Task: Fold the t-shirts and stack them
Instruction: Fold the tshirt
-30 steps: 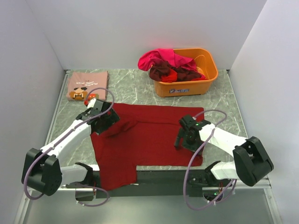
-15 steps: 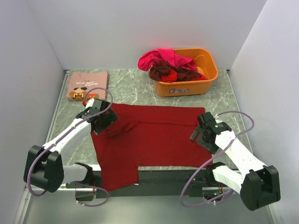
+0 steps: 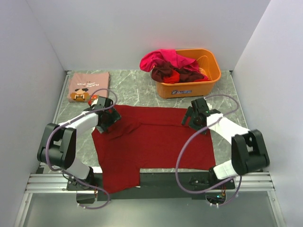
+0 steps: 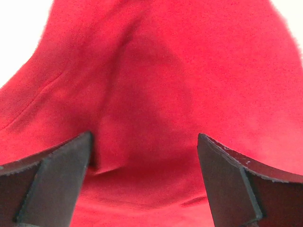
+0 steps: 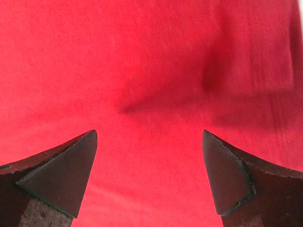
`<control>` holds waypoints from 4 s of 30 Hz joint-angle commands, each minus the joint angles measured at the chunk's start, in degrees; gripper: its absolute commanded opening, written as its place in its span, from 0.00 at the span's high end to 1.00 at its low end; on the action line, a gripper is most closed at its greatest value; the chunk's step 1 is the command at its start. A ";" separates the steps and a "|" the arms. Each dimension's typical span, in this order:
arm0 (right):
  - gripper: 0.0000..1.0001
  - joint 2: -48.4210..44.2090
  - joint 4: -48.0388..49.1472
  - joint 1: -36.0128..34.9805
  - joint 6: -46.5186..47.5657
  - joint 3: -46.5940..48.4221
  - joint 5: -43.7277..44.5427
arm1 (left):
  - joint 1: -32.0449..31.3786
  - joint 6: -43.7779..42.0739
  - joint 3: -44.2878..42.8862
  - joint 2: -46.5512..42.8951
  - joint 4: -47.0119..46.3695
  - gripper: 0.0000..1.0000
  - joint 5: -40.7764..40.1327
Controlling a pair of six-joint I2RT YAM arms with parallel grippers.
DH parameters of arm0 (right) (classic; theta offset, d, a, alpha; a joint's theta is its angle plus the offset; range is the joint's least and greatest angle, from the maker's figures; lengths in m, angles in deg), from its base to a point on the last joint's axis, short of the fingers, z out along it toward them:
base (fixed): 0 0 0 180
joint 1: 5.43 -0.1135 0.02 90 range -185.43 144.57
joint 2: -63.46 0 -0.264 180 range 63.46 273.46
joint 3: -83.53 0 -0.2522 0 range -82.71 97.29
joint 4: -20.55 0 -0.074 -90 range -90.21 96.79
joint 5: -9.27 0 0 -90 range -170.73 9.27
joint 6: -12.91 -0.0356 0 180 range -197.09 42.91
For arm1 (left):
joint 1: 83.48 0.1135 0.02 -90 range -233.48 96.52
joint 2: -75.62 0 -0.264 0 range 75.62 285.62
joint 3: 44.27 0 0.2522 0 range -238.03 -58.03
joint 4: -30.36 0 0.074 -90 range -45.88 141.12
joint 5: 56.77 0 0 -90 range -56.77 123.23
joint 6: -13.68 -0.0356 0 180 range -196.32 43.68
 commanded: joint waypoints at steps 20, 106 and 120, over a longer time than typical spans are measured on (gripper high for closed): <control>0.20 18.40 6.59 5.58 5.71 14.40 0.99 | 1.16 -2.60 -9.99 12.69 -4.25 0.01 3.15; 0.12 -28.71 -27.24 7.51 -8.61 -13.28 -8.33 | -45.33 20.51 11.63 -20.09 34.34 0.99 9.57; 0.19 -24.94 -20.31 7.51 -12.39 -19.08 -8.60 | -45.42 18.93 5.22 -23.43 36.44 0.99 7.56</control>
